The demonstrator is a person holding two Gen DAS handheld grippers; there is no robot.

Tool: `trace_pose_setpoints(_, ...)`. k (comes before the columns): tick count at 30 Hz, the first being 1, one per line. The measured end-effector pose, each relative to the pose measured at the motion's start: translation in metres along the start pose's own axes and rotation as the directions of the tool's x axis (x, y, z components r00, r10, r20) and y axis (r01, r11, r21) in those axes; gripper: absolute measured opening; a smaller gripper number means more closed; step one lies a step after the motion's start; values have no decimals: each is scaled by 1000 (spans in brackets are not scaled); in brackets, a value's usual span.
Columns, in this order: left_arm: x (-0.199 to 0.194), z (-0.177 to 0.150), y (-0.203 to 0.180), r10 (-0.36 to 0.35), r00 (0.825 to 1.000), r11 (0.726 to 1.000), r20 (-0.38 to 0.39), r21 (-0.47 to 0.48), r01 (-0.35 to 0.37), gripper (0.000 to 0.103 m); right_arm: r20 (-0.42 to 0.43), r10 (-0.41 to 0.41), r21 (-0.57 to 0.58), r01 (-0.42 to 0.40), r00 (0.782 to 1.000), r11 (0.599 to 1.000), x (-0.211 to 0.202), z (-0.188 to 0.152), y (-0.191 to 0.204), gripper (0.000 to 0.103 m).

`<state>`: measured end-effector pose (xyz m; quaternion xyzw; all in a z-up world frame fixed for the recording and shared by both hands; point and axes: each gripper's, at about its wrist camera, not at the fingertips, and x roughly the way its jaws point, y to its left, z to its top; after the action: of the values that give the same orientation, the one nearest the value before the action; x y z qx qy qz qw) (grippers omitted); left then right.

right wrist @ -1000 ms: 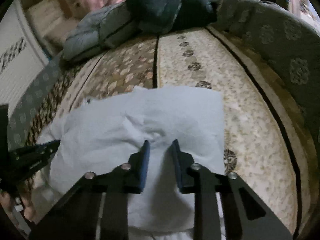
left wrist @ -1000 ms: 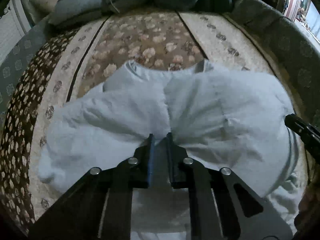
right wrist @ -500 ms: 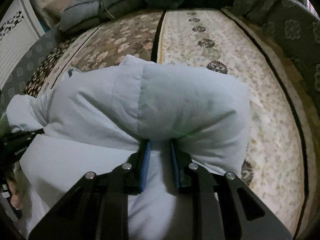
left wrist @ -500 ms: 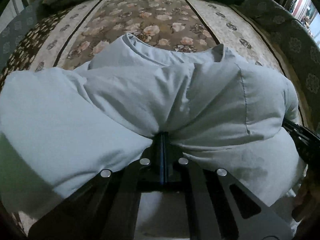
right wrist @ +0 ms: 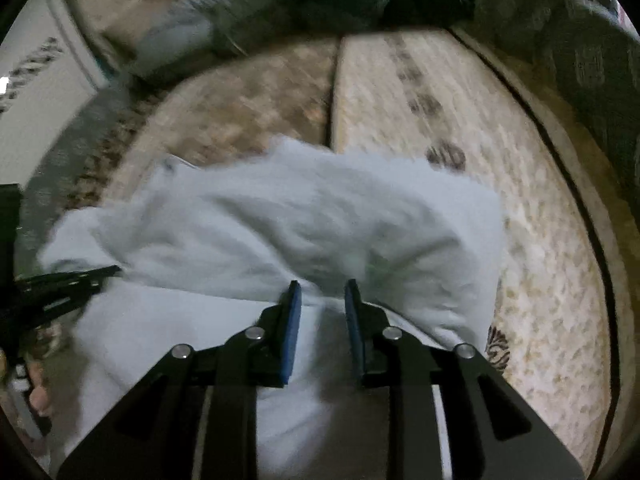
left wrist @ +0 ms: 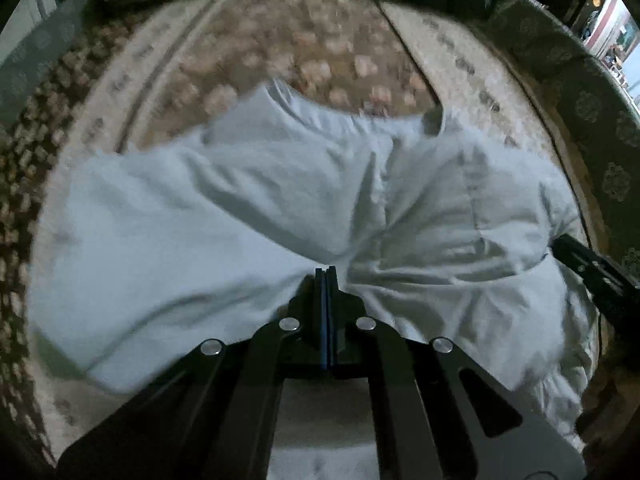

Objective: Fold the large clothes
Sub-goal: 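Fold the jacket hem up toward the collar with both tools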

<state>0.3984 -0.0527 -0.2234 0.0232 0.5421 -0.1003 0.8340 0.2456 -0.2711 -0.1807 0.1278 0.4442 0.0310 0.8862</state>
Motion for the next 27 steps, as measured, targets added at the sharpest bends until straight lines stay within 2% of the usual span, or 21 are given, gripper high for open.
trace_pose_setpoints(2, -16, -1, 13, 36, 999, 999, 39, -4, -36, 2, 36, 22, -30, -21, 999, 999, -19, 0, 17, 24)
trace_pose_setpoints(4, -26, -4, 39, 65, 996, 997, 64, -32, -63, 8, 25, 40, -64, -38, 999, 997, -23, -5, 35, 24)
trace_pose_setpoints(6, -23, -6, 57, 90, 995, 994, 52, -60, -86, 8, 0, 52, -75, -51, 999, 996, -19, -10, 46, 24)
trace_pose_setpoints(8, -15, -13, 74, 106, 994, 992, 20, -72, -104, 2, -45, 31, -100, -35, 999, 994, -4, -19, 58, 24)
trace_pose_setpoints(11, 6, -26, 89, 67, 998, 994, -18, -89, -68, 2, -94, -11, -131, -2, 996, 991, 27, -34, 63, 24)
trace_pose_setpoints(17, 30, -32, 87, 79, 997, 995, -14, -54, -80, 2, -100, -25, -171, 8, 995, 985, 54, -34, 57, 21)
trace_pose_setpoints(21, 47, -23, 98, -10, 999, 993, -39, -121, 5, 2, -97, -23, -155, 7, 995, 988, 63, -34, 56, 21)
trace_pose_setpoints(24, 43, -19, 96, -17, 998, 992, -52, -129, 10, 2, -96, -19, -172, 2, 995, 985, 51, -32, 59, 20)
trace_pose_setpoints(26, 29, -19, 93, 8, 999, 994, -45, -112, -13, 2, -89, 8, -150, -22, 996, 988, 33, -27, 57, 20)
trace_pose_setpoints(27, 15, -20, 89, 27, 999, 995, -19, -96, -29, 2, -57, 22, -147, -30, 998, 989, 18, -24, 56, 21)
